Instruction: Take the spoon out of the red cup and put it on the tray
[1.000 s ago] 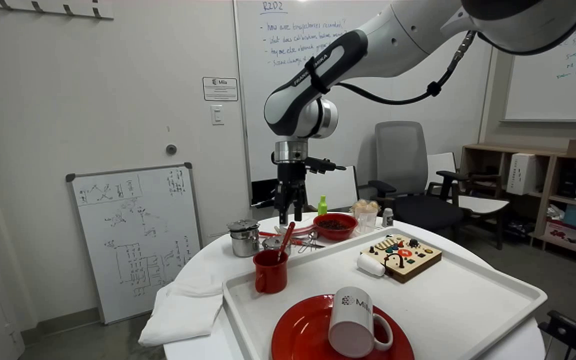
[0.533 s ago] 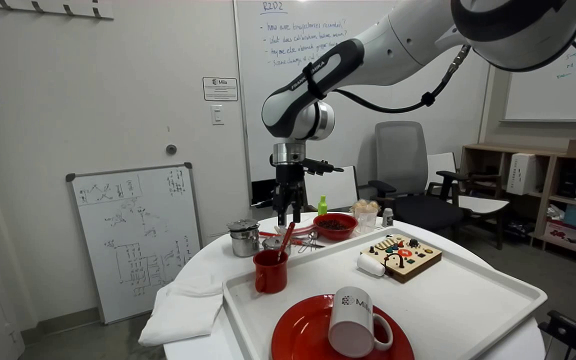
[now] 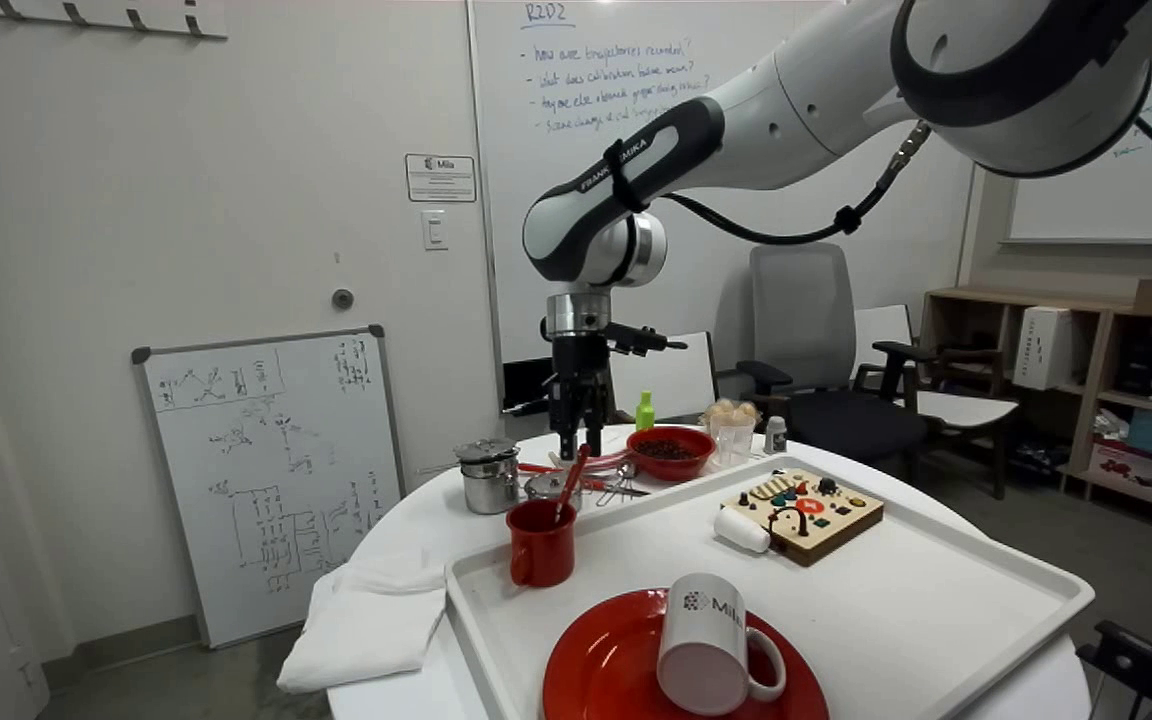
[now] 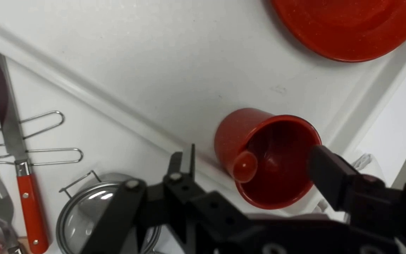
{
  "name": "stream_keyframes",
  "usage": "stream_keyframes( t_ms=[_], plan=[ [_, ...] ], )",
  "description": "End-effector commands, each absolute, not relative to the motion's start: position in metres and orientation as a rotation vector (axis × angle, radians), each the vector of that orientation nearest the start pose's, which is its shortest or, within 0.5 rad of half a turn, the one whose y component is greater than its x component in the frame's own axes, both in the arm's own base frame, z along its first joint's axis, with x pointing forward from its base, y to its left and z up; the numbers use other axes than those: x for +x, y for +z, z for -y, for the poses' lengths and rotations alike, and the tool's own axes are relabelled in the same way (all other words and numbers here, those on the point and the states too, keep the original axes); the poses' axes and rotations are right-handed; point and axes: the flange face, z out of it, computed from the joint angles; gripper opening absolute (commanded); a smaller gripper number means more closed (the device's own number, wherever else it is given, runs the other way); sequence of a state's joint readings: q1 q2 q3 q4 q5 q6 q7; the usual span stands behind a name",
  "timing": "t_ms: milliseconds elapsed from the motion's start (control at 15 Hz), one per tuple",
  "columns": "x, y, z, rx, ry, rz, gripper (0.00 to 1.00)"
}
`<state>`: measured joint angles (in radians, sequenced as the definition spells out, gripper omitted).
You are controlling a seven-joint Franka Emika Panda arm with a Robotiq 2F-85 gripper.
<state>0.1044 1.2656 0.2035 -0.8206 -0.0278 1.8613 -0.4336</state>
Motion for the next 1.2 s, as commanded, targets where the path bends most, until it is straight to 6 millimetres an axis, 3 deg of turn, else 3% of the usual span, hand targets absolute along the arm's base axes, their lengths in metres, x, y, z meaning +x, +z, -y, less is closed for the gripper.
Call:
stream_keyframes(
  t_ms=[0,333,467,667,1133],
  plan=[
    [0.752,0.115,-0.169,-2.780,0.289,0.878,0.51],
    [0.753,0.115,-0.166,-2.781,0.291,0.868,0.13],
    [0.753,0.116,-0.166,-2.779,0.292,0.868,0.09],
    [0.754,0.127,-0.170,-2.771,0.281,0.891,0.14],
    [0.756,0.182,-0.193,-2.764,0.206,1.081,0.13]
  ],
)
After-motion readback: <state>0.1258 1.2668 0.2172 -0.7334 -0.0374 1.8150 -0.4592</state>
